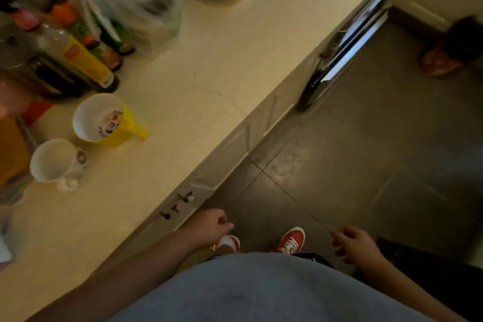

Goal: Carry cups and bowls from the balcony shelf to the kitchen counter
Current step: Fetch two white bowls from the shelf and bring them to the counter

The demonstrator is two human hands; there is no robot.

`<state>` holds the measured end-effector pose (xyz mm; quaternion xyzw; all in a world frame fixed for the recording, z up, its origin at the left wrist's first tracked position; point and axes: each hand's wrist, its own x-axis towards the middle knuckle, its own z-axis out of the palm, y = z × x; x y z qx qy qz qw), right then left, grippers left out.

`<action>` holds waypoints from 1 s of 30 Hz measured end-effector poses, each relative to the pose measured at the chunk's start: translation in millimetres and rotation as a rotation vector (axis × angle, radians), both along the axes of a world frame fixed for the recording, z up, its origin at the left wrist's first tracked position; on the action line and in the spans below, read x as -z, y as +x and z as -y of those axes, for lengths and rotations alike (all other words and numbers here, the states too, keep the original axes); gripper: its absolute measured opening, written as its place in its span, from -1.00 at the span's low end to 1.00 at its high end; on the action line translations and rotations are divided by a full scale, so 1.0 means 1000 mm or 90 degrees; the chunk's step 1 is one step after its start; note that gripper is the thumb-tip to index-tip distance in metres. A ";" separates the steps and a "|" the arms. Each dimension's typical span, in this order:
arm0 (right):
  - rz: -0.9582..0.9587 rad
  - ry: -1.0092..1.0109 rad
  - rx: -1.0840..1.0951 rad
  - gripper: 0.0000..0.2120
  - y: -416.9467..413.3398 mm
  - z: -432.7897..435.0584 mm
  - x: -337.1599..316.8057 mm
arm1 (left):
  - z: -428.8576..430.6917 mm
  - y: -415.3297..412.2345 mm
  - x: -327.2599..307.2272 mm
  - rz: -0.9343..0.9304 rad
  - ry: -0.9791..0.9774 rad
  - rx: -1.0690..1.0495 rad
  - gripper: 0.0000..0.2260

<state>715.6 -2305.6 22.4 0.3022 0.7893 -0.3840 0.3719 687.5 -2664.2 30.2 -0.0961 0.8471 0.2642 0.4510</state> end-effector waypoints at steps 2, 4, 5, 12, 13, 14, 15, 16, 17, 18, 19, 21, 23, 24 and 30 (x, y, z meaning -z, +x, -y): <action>0.015 -0.003 0.044 -0.84 0.015 -0.036 0.006 | -0.030 -0.009 0.007 0.021 0.010 -0.025 -0.78; 0.030 0.004 0.083 -0.83 0.028 -0.069 0.012 | -0.062 -0.020 0.010 0.033 0.031 -0.051 -0.81; 0.037 0.010 0.100 -0.82 0.033 -0.084 0.015 | -0.077 -0.026 0.011 0.036 0.044 -0.064 -0.84; 0.047 0.010 0.144 -0.86 0.021 -0.173 0.027 | -0.161 -0.069 0.010 0.002 0.036 -0.072 -0.85; 0.042 0.006 0.146 -0.85 0.012 -0.184 0.026 | -0.169 -0.076 0.009 -0.003 0.030 -0.071 -0.86; 0.033 0.003 0.150 -0.84 0.001 -0.194 0.025 | -0.175 -0.082 0.007 -0.006 0.024 -0.068 -0.86; 0.021 -0.003 0.155 -0.83 -0.010 -0.203 0.024 | -0.181 -0.089 0.007 -0.008 0.015 -0.057 -0.85; 0.007 -0.011 0.163 -0.81 -0.022 -0.212 0.023 | -0.186 -0.098 0.007 -0.009 0.002 -0.035 -0.84; -0.007 -0.019 0.174 -0.80 -0.035 -0.219 0.023 | -0.190 -0.107 0.007 -0.007 -0.014 -0.004 -0.83; -0.020 -0.025 0.186 -0.79 -0.048 -0.227 0.022 | -0.194 -0.116 0.007 0.001 -0.027 0.024 -0.82; -0.030 -0.030 0.197 -0.79 -0.061 -0.234 0.021 | -0.199 -0.127 0.008 0.009 -0.035 0.043 -0.82; -0.045 -0.036 0.220 -0.79 -0.087 -0.249 0.020 | -0.210 -0.152 0.013 0.014 -0.049 0.074 -0.83; -0.053 -0.042 0.239 -0.77 -0.113 -0.262 0.021 | -0.224 -0.181 0.019 0.013 -0.058 0.104 -0.84; -0.056 -0.043 0.250 -0.77 -0.125 -0.268 0.021 | -0.232 -0.198 0.022 0.013 -0.057 0.115 -0.84; -0.023 -0.025 0.347 -0.78 -0.162 -0.318 0.016 | -0.296 -0.311 0.034 0.022 -0.064 0.218 -0.78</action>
